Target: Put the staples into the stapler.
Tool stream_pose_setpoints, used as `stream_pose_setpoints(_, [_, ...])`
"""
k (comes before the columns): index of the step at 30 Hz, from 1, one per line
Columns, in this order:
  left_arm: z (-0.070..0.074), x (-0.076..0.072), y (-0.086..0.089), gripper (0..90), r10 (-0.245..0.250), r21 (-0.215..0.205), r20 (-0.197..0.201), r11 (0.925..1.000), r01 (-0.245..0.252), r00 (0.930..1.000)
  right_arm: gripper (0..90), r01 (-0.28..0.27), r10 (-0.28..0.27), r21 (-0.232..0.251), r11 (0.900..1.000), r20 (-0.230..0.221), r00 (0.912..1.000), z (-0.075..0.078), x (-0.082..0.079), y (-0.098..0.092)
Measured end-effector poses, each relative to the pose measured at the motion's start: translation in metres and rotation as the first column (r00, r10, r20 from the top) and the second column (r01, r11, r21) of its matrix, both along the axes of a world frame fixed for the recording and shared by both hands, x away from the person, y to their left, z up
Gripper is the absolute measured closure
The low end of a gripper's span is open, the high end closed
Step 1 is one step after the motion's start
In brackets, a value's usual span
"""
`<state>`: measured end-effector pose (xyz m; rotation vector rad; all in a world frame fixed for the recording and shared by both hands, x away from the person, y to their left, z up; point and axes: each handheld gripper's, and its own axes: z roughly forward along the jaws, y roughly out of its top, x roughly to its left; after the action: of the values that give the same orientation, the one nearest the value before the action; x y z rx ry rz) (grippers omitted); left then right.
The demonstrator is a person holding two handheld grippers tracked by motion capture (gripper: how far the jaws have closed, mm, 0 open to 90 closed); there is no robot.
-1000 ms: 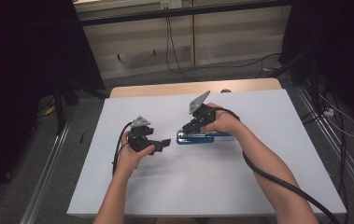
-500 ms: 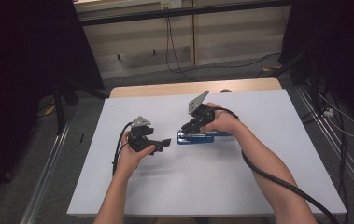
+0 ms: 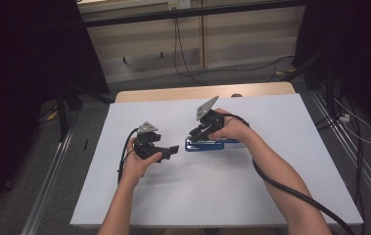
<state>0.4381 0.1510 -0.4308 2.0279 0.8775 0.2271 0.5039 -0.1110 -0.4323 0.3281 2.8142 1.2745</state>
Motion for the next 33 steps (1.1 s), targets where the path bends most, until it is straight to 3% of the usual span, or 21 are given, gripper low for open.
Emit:
stream_pose_setpoints(8, [-0.002,0.001,-0.002,6.6,0.004,-0.01,-0.003,0.9999,-0.004,1.0,51.2,0.082,-0.083,0.028,0.996,0.004,0.9966,0.003,-0.011,-0.017])
stream_pose_setpoints(10, [-0.002,0.001,-0.002,6.6,0.002,-0.002,-0.006,1.0,-0.002,1.0,43.9,0.12,-0.12,0.046,0.992,0.005,0.9927,0.004,-0.016,-0.023])
stream_pose_setpoints(21, [-0.002,0.0,-0.004,6.6,-0.004,0.001,-0.004,1.0,0.004,1.0,27.6,0.22,-0.221,0.029,0.975,0.059,0.9735,0.008,-0.036,-0.049])
stream_pose_setpoints(24, [-0.002,0.0,-0.005,6.6,-0.005,0.0,-0.005,1.0,0.005,1.0,24.1,0.26,-0.261,0.032,0.965,0.064,0.9631,0.009,-0.042,-0.056])
stream_pose_setpoints(27, [-0.003,0.0,-0.006,6.6,-0.007,0.007,-0.006,1.0,0.007,1.0,21.1,0.315,-0.316,0.023,0.949,0.074,0.946,0.01,-0.047,-0.064])
stream_pose_setpoints(33, [-0.003,0.0,-0.008,6.6,-0.008,-0.003,-0.005,1.0,0.008,1.0,19.5,0.352,-0.352,0.021,0.936,0.12,0.9282,0.011,-0.062,-0.079])
